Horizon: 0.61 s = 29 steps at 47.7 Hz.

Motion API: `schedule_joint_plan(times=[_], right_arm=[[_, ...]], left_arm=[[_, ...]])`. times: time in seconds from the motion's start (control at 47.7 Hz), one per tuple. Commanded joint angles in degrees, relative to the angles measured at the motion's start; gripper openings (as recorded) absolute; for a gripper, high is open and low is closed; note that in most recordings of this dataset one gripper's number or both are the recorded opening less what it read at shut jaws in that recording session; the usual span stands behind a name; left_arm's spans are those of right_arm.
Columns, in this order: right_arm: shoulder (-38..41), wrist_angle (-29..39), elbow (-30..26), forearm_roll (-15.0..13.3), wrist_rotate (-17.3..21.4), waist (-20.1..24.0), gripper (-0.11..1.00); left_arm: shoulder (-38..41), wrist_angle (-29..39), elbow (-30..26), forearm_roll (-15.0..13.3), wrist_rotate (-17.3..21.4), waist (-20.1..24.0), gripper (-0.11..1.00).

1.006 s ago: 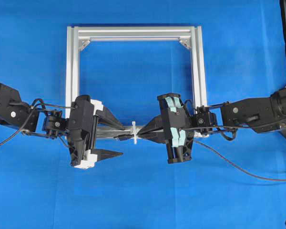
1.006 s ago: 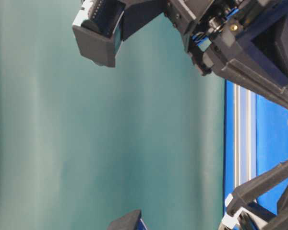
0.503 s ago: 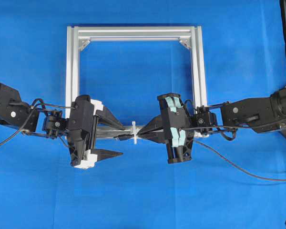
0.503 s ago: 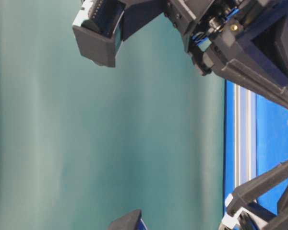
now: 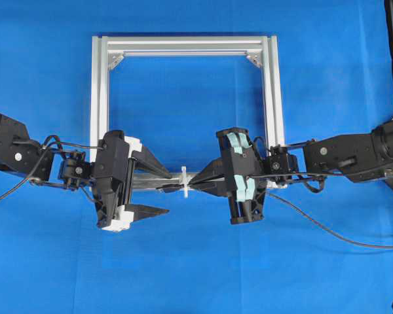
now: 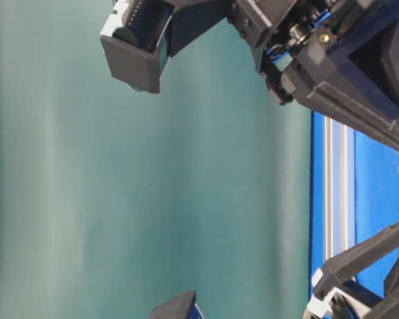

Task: Insert the wire through the string loop located in the center.
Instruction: 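Open the left gripper around the USB plug and close on it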

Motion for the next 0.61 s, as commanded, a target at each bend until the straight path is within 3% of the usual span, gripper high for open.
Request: schedule_joint_plan(times=[0.0,0.105,0.147,0.398,0.587], right_arm=[[-0.6,-0.5,-0.5,0.2,0.1,0.0,-0.03],[-0.6,-0.4,-0.5,0.2,0.1,-0.1,-0.03],[-0.6,-0.5,-0.5,0.2,0.1,0.0,-0.03],[-0.6,-0.3,-0.5,0.2,0.1,-0.1,-0.03],[-0.6,-0.3,-0.5,0.1,0.1,-0.1,-0.03]], left_arm=[[-0.6,-0.2,-1.1,0.2,0.1,0.2,0.89],[-0.6,-0.1,-1.2,0.1,0.0,0.5,0.85],[-0.6,-0.1,-1.3,0.1,0.0,0.7,0.78],[-0.6,0.6,-1.5,0.1,0.3,1.1,0.09],[-0.6,1.3,-1.5,0.1,0.3,1.1,0.08]])
